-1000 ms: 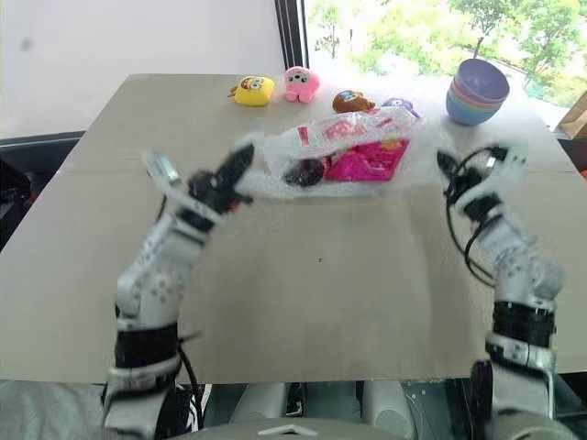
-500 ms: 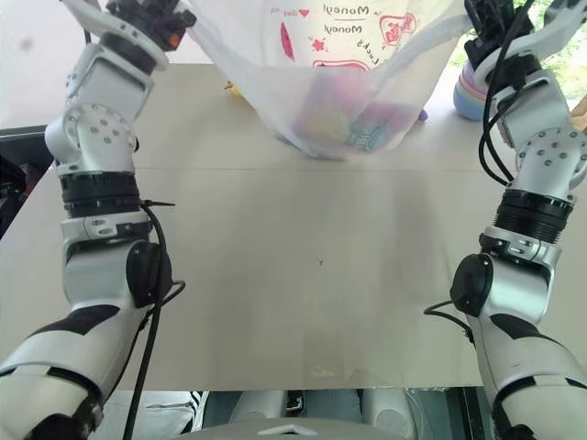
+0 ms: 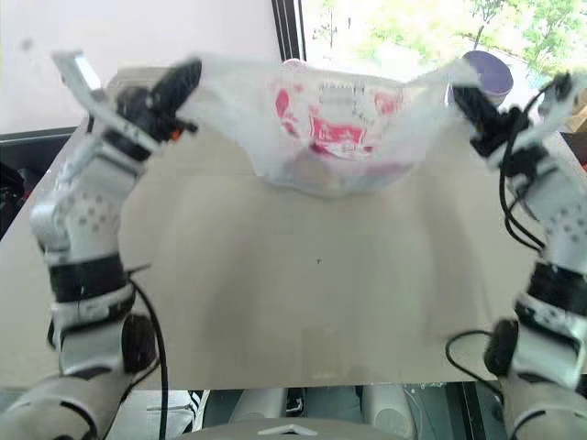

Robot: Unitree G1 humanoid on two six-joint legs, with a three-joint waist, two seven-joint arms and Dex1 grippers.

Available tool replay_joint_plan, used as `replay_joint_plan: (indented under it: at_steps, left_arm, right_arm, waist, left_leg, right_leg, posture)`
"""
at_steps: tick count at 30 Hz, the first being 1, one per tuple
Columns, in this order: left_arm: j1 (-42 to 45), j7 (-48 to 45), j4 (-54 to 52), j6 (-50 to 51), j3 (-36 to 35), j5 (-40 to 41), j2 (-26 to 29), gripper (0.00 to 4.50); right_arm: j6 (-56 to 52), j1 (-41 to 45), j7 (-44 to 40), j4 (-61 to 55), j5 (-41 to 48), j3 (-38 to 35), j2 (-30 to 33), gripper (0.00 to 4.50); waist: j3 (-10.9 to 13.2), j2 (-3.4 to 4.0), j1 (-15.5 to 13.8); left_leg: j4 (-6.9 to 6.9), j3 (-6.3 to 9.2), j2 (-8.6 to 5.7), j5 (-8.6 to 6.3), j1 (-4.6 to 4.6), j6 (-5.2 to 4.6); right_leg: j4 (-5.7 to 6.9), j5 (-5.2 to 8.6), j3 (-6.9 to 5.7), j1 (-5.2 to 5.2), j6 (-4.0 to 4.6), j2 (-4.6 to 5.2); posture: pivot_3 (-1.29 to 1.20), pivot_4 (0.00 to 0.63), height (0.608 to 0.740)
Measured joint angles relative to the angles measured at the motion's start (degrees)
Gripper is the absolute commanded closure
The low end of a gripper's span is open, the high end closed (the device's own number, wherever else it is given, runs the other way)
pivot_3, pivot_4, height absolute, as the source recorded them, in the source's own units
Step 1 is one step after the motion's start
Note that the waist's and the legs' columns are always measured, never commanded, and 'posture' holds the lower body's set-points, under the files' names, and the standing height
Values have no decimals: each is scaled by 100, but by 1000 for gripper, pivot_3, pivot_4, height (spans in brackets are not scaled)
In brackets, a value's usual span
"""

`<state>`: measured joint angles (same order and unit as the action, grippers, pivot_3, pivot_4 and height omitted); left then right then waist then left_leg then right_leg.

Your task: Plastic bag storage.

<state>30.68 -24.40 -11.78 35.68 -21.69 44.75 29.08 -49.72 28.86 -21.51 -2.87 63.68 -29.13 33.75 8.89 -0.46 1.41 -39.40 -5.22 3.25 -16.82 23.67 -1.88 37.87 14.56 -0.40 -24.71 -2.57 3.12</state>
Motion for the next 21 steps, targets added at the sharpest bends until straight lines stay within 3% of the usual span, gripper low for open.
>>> replay_joint_plan:
  at_steps: [1, 3, 6, 7, 9, 12, 18, 21]
  left_arm:
    - [-664, -8, -433, 138, -130, 155, 32, 2693]
    - [-1994, -25, -930, 424, -251, 368, 17, 1759]
    - [-3135, -206, -1469, 523, -169, 436, -29, 336]
    - [-3454, -297, -1641, 522, -108, 443, -26, 93]
    - [-4002, -452, -1839, 497, 5, 404, -22, 93]
    - [-4666, -771, -1866, 214, 255, 26, -9, 93]
    - [-5371, -1296, -1733, -407, 319, -479, 50, 93]
    - [-5775, -1530, -1687, -1058, 489, -1113, 129, 93]
  right_arm:
    - [-121, -600, -291, -192, 11, -9, 211, 0]
    - [-159, -1647, -796, -258, -243, 84, 432, 0]
    - [57, -2362, -1400, -295, -727, 393, 611, 0]
    - [113, -2564, -1596, -303, -832, 411, 690, 0]
    - [274, -2891, -2053, -358, -1028, 488, 881, 0]
    - [505, -3538, -2877, -563, -1208, 523, 1180, 0]
    - [1486, -4661, -4068, -635, -1908, 521, 1405, 0]
    - [2916, -4767, -4195, -430, -2689, 525, 1002, 0]
  waist:
    - [-3, 0, -4]
    - [-2, -2, -15]
    - [-1, -4, -57]
    - [0, -6, -71]
    - [2, -6, -87]
    - [2, -16, -96]
    - [-2, -19, -84]
    - [-17, -40, -73]
  left_leg:
    - [6, 1, 2, -1, -9, 1]
    - [-1, -4, 2, 0, -7, 0]
    - [-17, -10, -8, 2, -21, -4]
    - [-17, -13, -10, 1, -47, -7]
    - [-12, -9, -11, -16, -127, -36]
    - [-4, -10, -8, -17, -175, -37]
    - [3, -16, -2, -21, -177, -43]
    - [11, -25, -3, -23, -179, -44]
  right_leg:
    - [2, 0, 7, 6, 0, 0]
    - [-1, 1, 14, 2, 0, -1]
    - [10, -2, 24, 15, -1, -9]
    - [8, -1, 28, 40, -1, -10]
    - [1, 4, 24, 119, 4, -11]
    - [1, 14, 28, 155, 23, -15]
    - [-6, 15, 38, 155, 27, -17]
    - [-13, 15, 45, 152, 27, -21]
  posture:
    - [0, 150, 740]
    - [0, 150, 740]
    - [0, 150, 740]
    - [0, 150, 740]
    - [0, 150, 740]
    - [0, 150, 740]
    - [0, 150, 740]
    - [0, 150, 740]
